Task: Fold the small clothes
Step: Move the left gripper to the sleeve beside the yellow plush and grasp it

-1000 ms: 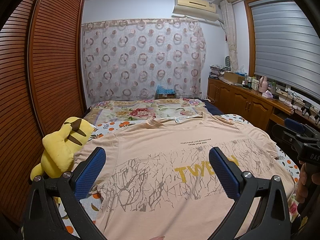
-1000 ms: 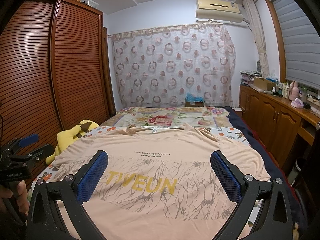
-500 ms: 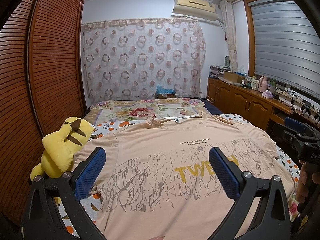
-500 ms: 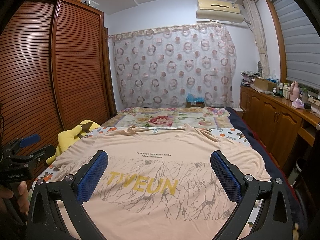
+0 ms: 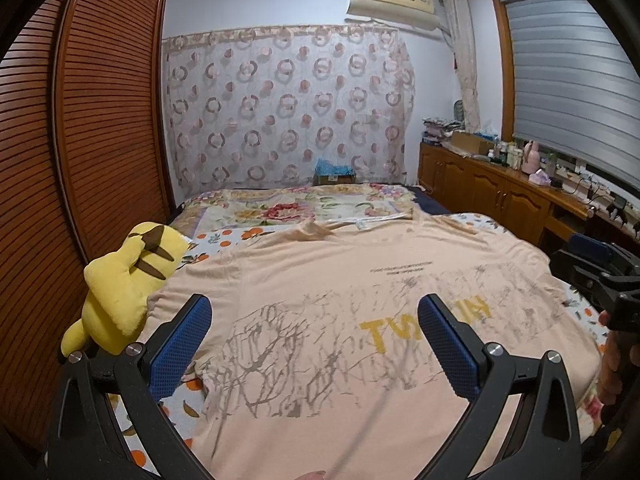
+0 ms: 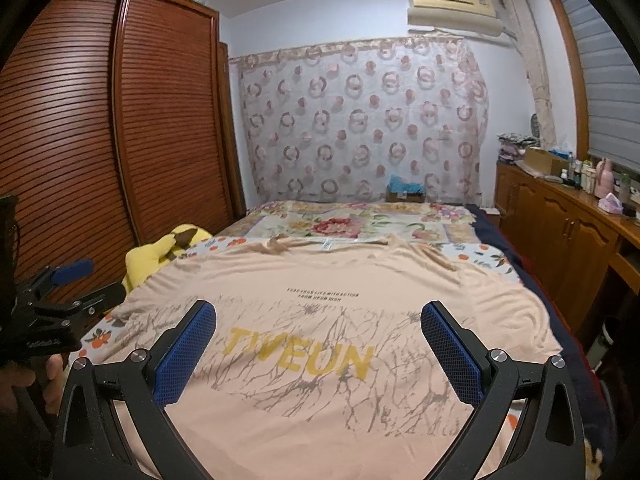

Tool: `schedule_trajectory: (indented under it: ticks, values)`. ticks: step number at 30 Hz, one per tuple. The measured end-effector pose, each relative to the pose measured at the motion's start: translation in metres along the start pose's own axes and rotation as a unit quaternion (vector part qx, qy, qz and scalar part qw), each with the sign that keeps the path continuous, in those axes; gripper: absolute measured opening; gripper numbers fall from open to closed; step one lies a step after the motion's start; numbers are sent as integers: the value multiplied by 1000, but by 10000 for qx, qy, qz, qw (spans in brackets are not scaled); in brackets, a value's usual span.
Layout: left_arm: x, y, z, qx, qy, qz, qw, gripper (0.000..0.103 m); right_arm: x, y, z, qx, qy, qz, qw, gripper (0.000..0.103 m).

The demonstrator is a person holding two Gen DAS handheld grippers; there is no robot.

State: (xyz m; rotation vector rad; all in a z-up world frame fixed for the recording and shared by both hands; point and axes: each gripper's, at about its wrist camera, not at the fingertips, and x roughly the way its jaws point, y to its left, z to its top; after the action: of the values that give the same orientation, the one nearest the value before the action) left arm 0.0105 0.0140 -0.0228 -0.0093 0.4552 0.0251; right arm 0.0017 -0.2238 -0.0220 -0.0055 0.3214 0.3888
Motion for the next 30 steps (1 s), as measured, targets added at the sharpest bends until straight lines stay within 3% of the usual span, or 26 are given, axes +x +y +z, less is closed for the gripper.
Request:
schedule_trajectory:
  ticks: [9,21,30]
  values:
    - [24,32,-16,-144,430,51,9990,103,30,-5,-9,-14,477,384,9981,102]
    - [40,84,-33,-189,793,197,9965,103,68,-12,-2,-89,1075,543,9927,102]
    - [64,140,-23,-265,1157,335,9924,103,81,-3,2,-169,1263,642,9898,102]
